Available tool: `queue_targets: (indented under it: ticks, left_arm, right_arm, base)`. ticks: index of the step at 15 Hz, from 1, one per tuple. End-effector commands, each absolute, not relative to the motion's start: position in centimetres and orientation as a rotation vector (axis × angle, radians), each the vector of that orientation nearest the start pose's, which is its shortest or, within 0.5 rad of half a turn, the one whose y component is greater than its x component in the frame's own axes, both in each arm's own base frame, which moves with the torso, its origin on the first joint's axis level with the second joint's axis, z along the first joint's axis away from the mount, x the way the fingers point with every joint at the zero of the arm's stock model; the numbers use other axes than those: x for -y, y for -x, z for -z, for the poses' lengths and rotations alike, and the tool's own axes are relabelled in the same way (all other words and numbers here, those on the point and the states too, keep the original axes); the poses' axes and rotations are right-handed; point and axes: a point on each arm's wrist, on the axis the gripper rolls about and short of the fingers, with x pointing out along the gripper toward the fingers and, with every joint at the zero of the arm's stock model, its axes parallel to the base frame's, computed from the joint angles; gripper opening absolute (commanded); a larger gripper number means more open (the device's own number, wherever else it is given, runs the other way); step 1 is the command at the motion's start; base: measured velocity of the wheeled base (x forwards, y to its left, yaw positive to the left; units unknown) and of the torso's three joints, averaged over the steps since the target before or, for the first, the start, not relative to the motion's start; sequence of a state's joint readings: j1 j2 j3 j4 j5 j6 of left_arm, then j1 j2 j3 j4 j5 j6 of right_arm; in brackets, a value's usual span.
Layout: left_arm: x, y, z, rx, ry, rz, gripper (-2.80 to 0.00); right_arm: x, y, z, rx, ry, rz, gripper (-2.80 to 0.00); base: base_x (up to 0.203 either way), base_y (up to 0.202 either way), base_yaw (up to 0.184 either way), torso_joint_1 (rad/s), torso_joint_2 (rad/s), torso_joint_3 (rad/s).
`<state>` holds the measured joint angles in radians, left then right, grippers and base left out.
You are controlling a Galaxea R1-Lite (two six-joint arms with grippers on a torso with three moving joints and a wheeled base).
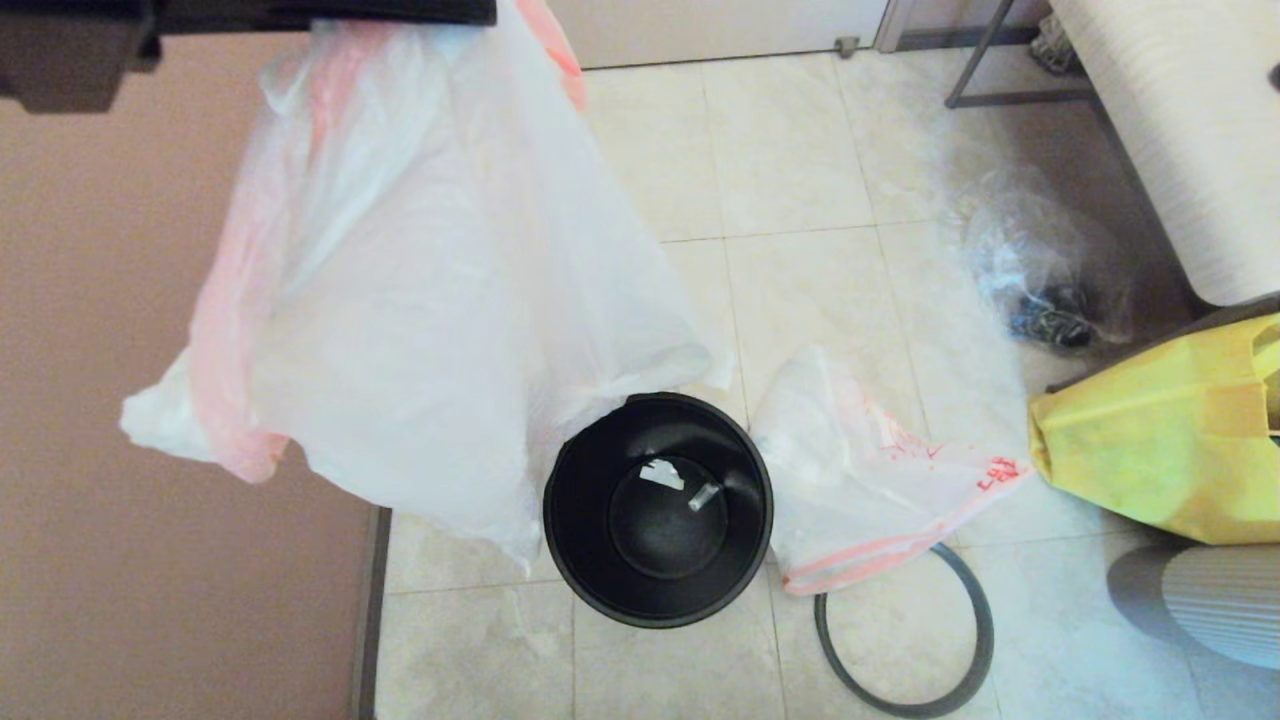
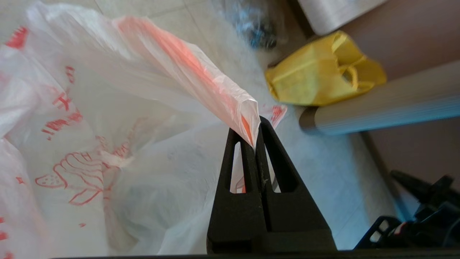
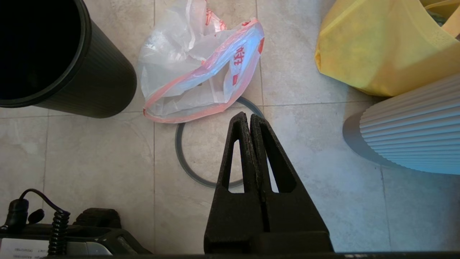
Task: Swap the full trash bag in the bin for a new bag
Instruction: Put the new garbage bag on the trash can
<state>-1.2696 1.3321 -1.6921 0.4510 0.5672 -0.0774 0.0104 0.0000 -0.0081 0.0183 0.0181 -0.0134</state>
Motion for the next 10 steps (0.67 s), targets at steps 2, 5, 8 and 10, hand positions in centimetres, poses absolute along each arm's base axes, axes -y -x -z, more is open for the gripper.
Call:
queue_targets:
  ticks: [2,5,8,10]
  left_arm:
    - [14.8,-5.7,-42.0,-0.067,0.023,0.711,-2.80]
    - [15.5,-5.1,-42.2,-0.067,0.023,0.764,-2.80]
    - [15.8,-4.8,-42.6,-0.046,0.052,0.785,-2.80]
    - [16.2,-4.9,-42.1,-0.058,0.036,0.786,-2.80]
  right_arm:
    - [0.0,2.3,-7.6,-0.011,0.014,-0.029,-2.80]
    - [0.0,2.3,-7.6,-0.011,0.014,-0.029,-2.80]
    - [0.0,2.3,-7.6,-0.011,0.014,-0.029,-2.80]
    - [0.0,2.3,-7.6,-0.012,0.014,-0.029,-2.80]
  base:
    - [0.000,0.000,0.000,0.000,0.00,0.000]
    - [0.000,0.000,0.000,0.000,0.00,0.000]
    - [0.000,0.000,0.000,0.000,0.00,0.000]
    - [0.000,0.000,0.000,0.000,0.00,0.000]
